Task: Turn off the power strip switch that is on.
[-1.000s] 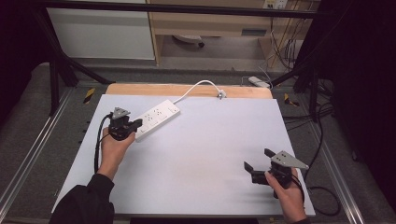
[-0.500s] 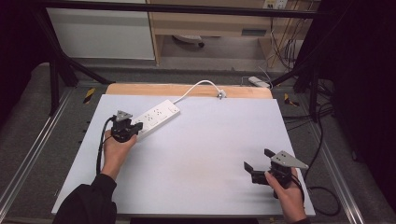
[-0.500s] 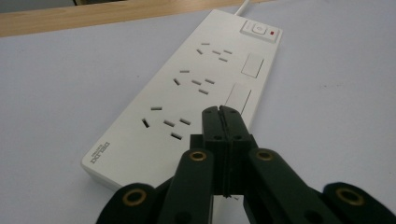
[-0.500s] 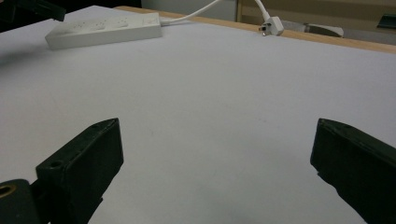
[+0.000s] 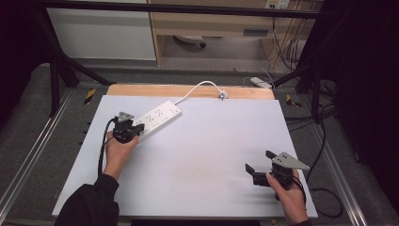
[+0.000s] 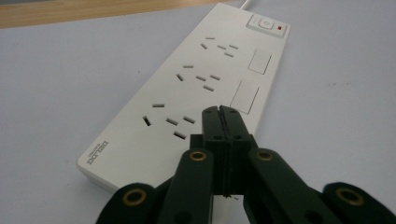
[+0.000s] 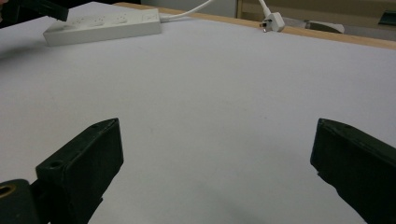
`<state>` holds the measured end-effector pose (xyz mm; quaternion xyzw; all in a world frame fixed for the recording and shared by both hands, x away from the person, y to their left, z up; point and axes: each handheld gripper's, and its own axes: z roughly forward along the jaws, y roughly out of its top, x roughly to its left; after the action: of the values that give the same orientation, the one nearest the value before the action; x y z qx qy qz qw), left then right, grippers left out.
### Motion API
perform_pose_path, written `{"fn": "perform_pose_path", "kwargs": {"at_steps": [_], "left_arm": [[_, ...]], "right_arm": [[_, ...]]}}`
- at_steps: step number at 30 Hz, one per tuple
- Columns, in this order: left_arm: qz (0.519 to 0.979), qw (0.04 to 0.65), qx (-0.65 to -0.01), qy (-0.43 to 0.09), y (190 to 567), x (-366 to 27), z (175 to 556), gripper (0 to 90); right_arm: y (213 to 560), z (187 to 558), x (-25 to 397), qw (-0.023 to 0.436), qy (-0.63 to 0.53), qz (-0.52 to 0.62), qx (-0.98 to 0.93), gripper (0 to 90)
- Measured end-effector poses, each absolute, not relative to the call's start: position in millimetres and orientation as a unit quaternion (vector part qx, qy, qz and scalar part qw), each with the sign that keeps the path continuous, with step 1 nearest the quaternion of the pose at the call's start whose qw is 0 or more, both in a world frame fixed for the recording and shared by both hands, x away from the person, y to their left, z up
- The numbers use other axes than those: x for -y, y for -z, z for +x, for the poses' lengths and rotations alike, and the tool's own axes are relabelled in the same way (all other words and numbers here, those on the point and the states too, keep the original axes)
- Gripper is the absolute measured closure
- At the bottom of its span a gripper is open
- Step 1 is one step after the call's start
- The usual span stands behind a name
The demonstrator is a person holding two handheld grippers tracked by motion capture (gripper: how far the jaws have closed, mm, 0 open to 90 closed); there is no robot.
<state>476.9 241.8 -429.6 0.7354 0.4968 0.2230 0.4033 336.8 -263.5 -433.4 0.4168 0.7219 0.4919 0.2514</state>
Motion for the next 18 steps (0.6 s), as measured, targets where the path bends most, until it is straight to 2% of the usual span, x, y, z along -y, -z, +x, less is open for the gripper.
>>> {"fn": "perform_pose_path", "kwargs": {"at_steps": [18], "left_arm": [[0.739, 0.395, -0.497, -0.225, 435.1, -240.1, 475.6, 90.0]], "right_arm": [[433.0, 336.5, 264.2, 0.251, -0.493, 0.417, -0.721, 2.9]]}}
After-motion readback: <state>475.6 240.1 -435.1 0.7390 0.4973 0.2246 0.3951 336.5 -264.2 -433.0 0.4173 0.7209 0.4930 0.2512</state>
